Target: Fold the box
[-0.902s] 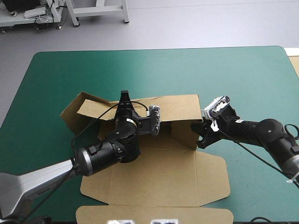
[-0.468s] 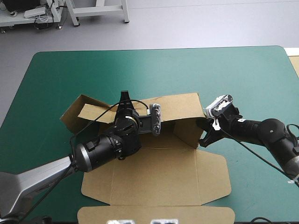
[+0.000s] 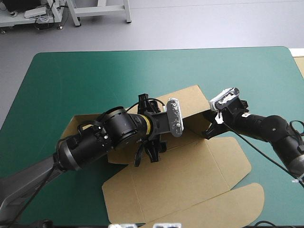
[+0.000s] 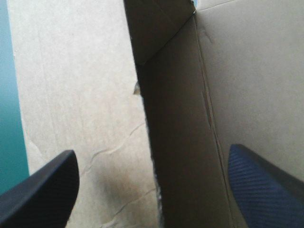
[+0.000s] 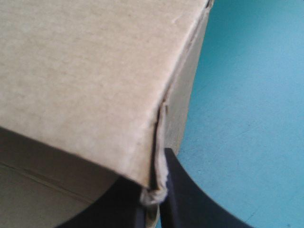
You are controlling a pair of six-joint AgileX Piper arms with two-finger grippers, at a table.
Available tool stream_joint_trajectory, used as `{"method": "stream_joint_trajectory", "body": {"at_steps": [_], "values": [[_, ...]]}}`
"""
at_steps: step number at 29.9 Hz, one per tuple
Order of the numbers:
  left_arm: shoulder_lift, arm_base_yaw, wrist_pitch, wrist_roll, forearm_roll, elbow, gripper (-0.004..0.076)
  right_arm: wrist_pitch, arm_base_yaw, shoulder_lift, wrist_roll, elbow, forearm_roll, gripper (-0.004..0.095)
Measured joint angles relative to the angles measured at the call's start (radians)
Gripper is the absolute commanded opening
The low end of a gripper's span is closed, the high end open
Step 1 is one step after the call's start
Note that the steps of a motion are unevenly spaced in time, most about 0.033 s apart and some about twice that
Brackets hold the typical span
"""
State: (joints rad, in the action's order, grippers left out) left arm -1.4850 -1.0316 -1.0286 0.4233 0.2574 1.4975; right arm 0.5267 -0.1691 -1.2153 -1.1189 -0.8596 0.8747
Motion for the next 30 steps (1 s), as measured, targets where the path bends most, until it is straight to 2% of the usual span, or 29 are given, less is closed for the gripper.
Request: {"method": "stream_joint_trajectory", "body": {"at_steps": [1, 3, 5, 7, 8, 13, 17, 21, 25, 30], "values": [[0.006, 0.0, 0.0, 0.008, 0.0, 0.006, 0.0584, -0.007, 0.0, 0.0, 0.004, -0.005, -0.006, -0.0018], [0.018, 0.0, 0.002, 0.017, 0.002, 0.014, 0.0476, -0.017, 0.0, 0.0, 0.02, -0.015, -0.026, -0.0018], [0.029, 0.0, 0.006, 0.02, 0.008, 0.021, 0.0306, -0.025, 0.0, 0.0, 0.048, -0.024, -0.052, -0.0018], [0.045, 0.0, 0.015, 0.022, 0.018, 0.031, 0.0068, -0.026, 0.0, 0.0, 0.092, -0.034, -0.101, -0.0018], [0.054, 0.0, 0.021, 0.023, 0.03, 0.037, -0.0006, -0.027, 0.0, 0.0, 0.117, -0.037, -0.132, -0.0018], [0.1, 0.002, 0.029, -0.003, 0.176, 0.051, 0.0003, -0.001, 0.0, 0.0, 0.21, -0.064, -0.229, -0.0018], [0.11, 0.106, 0.015, -0.059, 0.222, 0.051, 0.0015, 0.098, 0.0, 0.0, 0.284, -0.123, -0.309, -0.0018], [0.11, 0.394, 0.014, -0.039, 0.02, 0.051, 0.0015, 0.231, 0.0, 0.0, 0.376, -0.22, -0.4, -0.0018], [0.11, 0.756, 0.011, 0.047, -0.322, 0.051, 0.0013, 0.345, 0.0, -0.001, 0.524, -0.331, -0.527, -0.0018], [0.113, 1.035, -0.025, 0.124, -0.535, 0.051, -0.0008, 0.512, 0.0, -0.075, 0.646, -0.427, -0.637, -0.0018]]}}
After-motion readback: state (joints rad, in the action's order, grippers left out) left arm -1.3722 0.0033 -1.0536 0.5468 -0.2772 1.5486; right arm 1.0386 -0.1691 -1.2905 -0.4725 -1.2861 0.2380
